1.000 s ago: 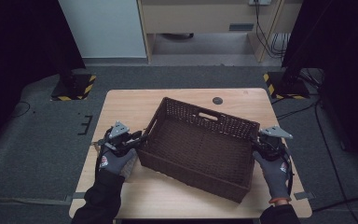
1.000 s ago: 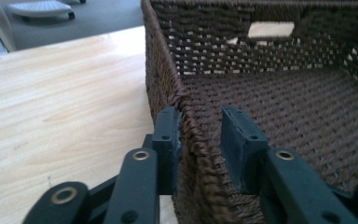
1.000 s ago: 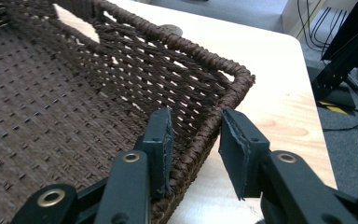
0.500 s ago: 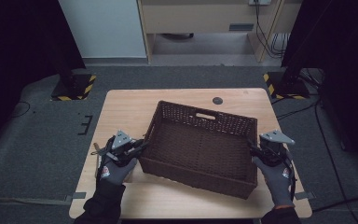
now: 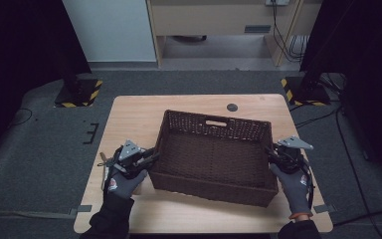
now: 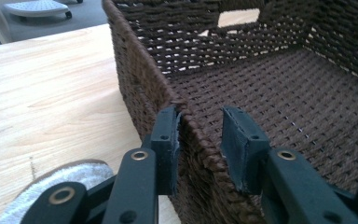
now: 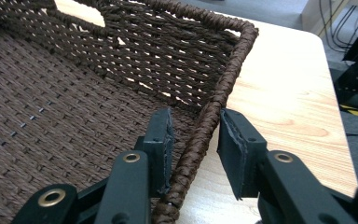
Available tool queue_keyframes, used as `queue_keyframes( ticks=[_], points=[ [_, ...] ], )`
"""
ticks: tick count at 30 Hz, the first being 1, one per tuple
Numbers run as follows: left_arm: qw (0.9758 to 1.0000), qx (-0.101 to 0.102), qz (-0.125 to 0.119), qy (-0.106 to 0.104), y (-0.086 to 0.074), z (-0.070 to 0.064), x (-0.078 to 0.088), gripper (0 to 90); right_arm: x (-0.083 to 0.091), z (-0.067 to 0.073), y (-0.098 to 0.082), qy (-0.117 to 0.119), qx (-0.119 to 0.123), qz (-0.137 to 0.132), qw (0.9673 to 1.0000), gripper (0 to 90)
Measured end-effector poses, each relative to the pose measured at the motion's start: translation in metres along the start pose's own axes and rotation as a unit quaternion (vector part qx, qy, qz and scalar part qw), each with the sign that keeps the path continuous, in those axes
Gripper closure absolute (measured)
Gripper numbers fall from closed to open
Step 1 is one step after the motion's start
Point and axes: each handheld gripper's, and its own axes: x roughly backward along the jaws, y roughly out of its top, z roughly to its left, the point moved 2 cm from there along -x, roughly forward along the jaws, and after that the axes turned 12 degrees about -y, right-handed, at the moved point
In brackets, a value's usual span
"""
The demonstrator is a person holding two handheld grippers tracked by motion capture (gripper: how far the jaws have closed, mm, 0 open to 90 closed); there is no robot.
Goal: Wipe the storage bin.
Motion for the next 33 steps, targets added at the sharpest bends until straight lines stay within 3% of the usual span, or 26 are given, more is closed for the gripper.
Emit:
queue_keyframes(
  ticks=[4, 9, 12, 17, 20, 23, 26, 30, 33],
  points=[
    [0.9999, 0.008, -0.004, -0.004, -0.002, -0.002, 0.003, 68.4, 0.003, -0.001, 0.0, -0.006, 0.007, -0.009, 0.9999, 56.2],
    [1.0, 0.007, 0.0, -0.006, -0.004, -0.008, 0.006, 67.7, 0.017, -0.003, 0.005, 0.008, -0.01, -0.022, 0.9997, 51.3],
    [1.0, 0.006, -0.001, -0.007, -0.006, -0.015, 0.008, 66.9, 0.023, 0.0, 0.004, 0.019, -0.011, -0.017, 0.9996, 49.9],
    [1.0, 0.002, -0.005, -0.004, -0.01, -0.025, 0.011, 65.5, 0.022, 0.002, 0.0, 0.016, 0.003, -0.001, 0.9999, 49.4],
    [1.0, -0.005, -0.007, -0.002, -0.01, -0.027, 0.011, 65.0, 0.019, 0.001, -0.002, 0.017, -0.007, 0.003, 0.9998, 49.3],
    [0.9999, -0.002, -0.009, -0.011, -0.008, -0.025, 0.013, 60.7, 0.017, 0.001, -0.003, 0.019, -0.014, 0.004, 0.9997, 50.1],
    [0.9995, 0.001, -0.03, -0.003, -0.004, -0.02, 0.02, 52.4, 0.014, 0.003, -0.003, 0.021, -0.013, 0.003, 0.9997, 50.8],
    [0.9987, 0.006, -0.046, 0.021, -0.003, -0.007, 0.034, 48.3, 0.012, 0.004, -0.003, 0.015, -0.007, 0.003, 0.9999, 50.6],
    [0.9979, 0.008, -0.041, 0.049, -0.008, 0.005, 0.045, 45.3, 0.012, 0.004, -0.004, 0.016, -0.01, 0.004, 0.9998, 50.8]
  ],
)
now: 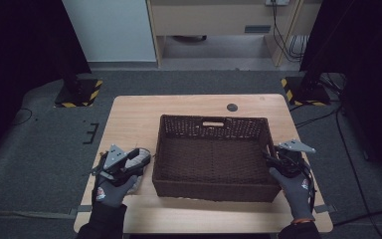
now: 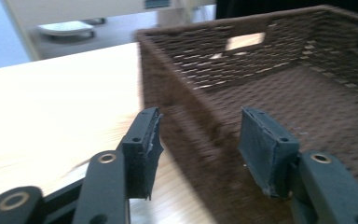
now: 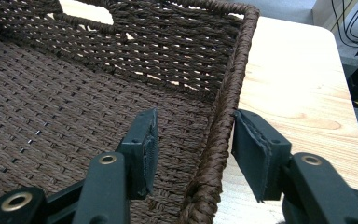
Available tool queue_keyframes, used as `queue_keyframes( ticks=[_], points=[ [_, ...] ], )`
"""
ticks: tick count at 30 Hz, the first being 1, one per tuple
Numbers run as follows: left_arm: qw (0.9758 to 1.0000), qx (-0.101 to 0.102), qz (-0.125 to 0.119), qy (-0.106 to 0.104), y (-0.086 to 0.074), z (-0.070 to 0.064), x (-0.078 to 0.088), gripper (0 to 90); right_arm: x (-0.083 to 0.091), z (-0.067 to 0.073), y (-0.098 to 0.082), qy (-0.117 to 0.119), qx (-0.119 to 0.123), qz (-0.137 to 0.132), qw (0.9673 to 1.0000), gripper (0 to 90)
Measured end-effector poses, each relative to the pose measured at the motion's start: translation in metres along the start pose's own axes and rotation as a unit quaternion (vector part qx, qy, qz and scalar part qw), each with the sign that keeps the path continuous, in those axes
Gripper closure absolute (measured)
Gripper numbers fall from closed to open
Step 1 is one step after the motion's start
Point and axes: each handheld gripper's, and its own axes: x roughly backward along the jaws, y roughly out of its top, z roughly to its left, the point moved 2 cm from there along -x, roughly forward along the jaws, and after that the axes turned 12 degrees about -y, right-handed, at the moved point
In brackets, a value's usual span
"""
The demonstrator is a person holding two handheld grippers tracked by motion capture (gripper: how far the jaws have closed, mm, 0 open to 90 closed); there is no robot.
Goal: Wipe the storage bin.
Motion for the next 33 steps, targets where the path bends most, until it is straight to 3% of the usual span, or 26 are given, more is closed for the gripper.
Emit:
queue_keyframes(
  ticks=[5, 7, 10, 15, 19, 25, 28, 33],
  points=[
    [0.9993, 0.016, 0.01, 0.032, -0.017, 0.02, 0.014, 40.3, -0.006, 0.001, -0.002, -0.001, -0.001, 0.008, 1.0, 51.3],
    [0.9989, 0.02, 0.019, 0.037, -0.025, 0.025, 0.017, 38.8, -0.009, 0.003, -0.004, -0.011, 0.018, 0.014, 0.9997, 52.5],
    [0.9984, 0.029, 0.03, 0.039, -0.034, 0.031, 0.017, 37.3, -0.01, 0.004, -0.006, -0.011, 0.023, 0.018, 0.9995, 52.3],
    [0.9973, 0.033, 0.056, 0.033, -0.047, 0.035, 0.006, 33.1, -0.009, 0.003, -0.006, -0.009, 0.021, 0.014, 0.9996, 51.7],
    [0.9943, 0.025, 0.095, 0.04, -0.06, 0.038, -0.003, 32.9, -0.008, 0.003, -0.006, -0.008, 0.02, 0.014, 0.9997, 51.3],
    [0.992, 0.027, 0.115, 0.046, -0.07, 0.042, -0.013, 32.2, -0.009, 0.003, -0.006, -0.007, 0.021, 0.014, 0.9997, 51.0],
    [0.9882, 0.026, 0.142, 0.051, -0.077, 0.045, -0.02, 31.8, -0.009, 0.003, -0.006, -0.006, 0.018, 0.016, 0.9997, 50.7],
    [0.9871, 0.02, 0.149, 0.054, -0.08, 0.048, -0.025, 32.8, -0.009, 0.003, -0.007, -0.005, 0.017, 0.017, 0.9997, 50.4]
  ],
)
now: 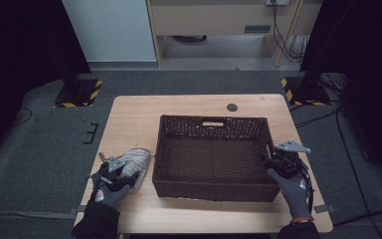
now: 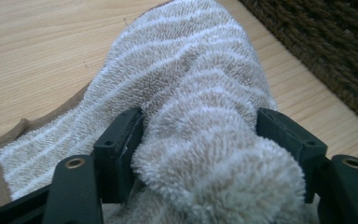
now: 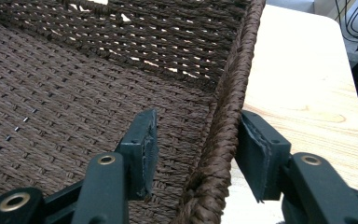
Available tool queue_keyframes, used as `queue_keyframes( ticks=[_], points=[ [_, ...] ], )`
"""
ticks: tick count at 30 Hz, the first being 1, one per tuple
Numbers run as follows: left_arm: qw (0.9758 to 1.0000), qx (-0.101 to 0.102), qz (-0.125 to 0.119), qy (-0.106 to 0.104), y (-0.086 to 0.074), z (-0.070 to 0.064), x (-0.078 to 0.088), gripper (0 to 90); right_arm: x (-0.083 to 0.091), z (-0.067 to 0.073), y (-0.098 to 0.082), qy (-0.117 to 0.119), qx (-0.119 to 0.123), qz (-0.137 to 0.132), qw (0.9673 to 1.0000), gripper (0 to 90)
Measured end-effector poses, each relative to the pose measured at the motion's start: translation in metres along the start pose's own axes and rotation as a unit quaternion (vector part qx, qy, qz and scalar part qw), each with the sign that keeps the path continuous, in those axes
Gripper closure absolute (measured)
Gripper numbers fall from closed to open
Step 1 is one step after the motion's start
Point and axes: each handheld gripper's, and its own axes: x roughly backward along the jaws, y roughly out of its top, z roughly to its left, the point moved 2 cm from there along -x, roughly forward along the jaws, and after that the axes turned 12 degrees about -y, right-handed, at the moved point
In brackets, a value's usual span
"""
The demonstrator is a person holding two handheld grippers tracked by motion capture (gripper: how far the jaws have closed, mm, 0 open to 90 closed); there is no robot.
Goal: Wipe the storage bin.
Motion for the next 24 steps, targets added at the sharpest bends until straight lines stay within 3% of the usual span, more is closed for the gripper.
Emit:
queue_keyframes(
  ticks=[8, 10, 13, 17, 20, 24],
  points=[
    [0.9996, 0.024, -0.011, -0.007, 0.003, 0.007, 0.007, 59.2, 0.0, 0.0, 0.0, 0.0, 0.001, 0.0, 1.0, 50.5],
    [0.9997, 0.02, -0.015, -0.006, 0.006, 0.005, 0.011, 62.1, 0.0, 0.0, 0.0, 0.0, 0.002, -0.001, 1.0, 50.6],
    [0.9988, 0.023, -0.043, -0.006, 0.014, 0.004, 0.02, 62.9, -0.001, 0.0, 0.0, 0.0, 0.001, 0.0, 1.0, 51.2],
    [0.9952, 0.028, -0.094, -0.004, 0.031, 0.006, 0.034, 62.7, -0.002, 0.001, 0.0, 0.0, 0.007, 0.001, 1.0, 54.2],
    [0.9911, 0.032, -0.129, -0.004, 0.045, 0.009, 0.045, 62.4, -0.002, 0.0, 0.0, 0.005, 0.003, 0.001, 1.0, 55.6],
    [0.9878, 0.034, -0.152, -0.005, 0.063, 0.011, 0.046, 62.0, -0.002, 0.001, 0.001, 0.003, -0.002, 0.0, 1.0, 58.1]
  ],
)
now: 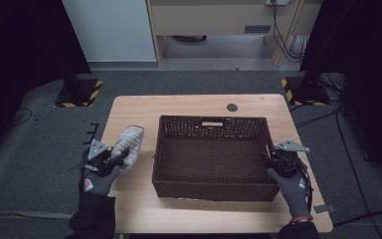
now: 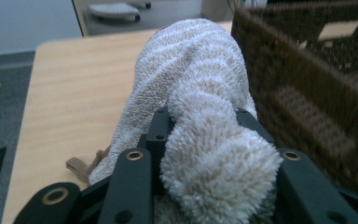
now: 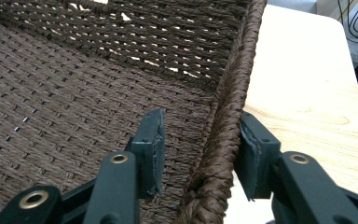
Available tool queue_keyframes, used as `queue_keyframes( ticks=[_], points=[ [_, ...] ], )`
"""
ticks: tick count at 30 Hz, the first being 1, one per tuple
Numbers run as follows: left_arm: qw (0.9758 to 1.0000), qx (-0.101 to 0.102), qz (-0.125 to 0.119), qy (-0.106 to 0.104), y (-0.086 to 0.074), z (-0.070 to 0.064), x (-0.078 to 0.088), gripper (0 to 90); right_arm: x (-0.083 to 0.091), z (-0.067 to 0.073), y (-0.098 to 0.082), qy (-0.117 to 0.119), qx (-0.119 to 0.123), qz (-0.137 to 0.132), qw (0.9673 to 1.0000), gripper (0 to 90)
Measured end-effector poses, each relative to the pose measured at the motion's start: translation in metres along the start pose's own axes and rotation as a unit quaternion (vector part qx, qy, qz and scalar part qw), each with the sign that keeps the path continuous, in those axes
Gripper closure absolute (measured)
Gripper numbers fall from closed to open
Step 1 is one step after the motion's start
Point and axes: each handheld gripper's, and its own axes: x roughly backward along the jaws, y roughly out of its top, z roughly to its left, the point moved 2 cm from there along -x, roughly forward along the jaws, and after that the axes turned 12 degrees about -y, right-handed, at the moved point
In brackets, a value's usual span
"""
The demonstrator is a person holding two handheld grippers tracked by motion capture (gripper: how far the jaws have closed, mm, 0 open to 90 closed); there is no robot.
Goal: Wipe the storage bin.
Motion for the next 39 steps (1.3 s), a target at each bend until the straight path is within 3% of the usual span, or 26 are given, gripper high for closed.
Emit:
queue_keyframes(
  ticks=[8, 19, 23, 27, 32, 36, 39],
  points=[
    [0.9998, -0.002, -0.018, -0.01, 0.02, -0.002, -0.021, 61.6, -0.001, 0.004, 0.002, -0.003, -0.004, -0.003, 1.0, 62.5],
    [0.9998, -0.004, -0.016, -0.011, 0.027, 0.002, -0.041, 61.2, -0.002, 0.016, 0.005, 0.015, -0.004, -0.005, 0.9999, 60.9],
    [0.9998, -0.007, -0.013, -0.012, 0.026, 0.004, -0.05, 61.2, 0.0, 0.014, 0.007, 0.027, -0.016, 0.0, 0.9995, 55.6],
    [0.9998, -0.007, -0.012, -0.011, 0.026, 0.005, -0.053, 61.1, 0.004, 0.014, 0.012, 0.018, 0.001, -0.015, 0.9997, 52.9],
    [0.9998, 0.0, -0.015, -0.01, 0.029, 0.007, -0.054, 60.9, 0.012, 0.008, 0.018, 0.013, -0.001, -0.037, 0.9992, 54.2],
    [0.9999, -0.001, -0.012, -0.011, 0.03, 0.007, -0.058, 60.9, 0.013, 0.002, 0.017, 0.021, -0.009, -0.033, 0.9992, 55.6],
    [0.9998, 0.0, -0.014, -0.011, 0.031, 0.008, -0.062, 60.8, 0.015, 0.002, 0.018, 0.02, 0.001, -0.03, 0.9993, 58.8]
  ],
)
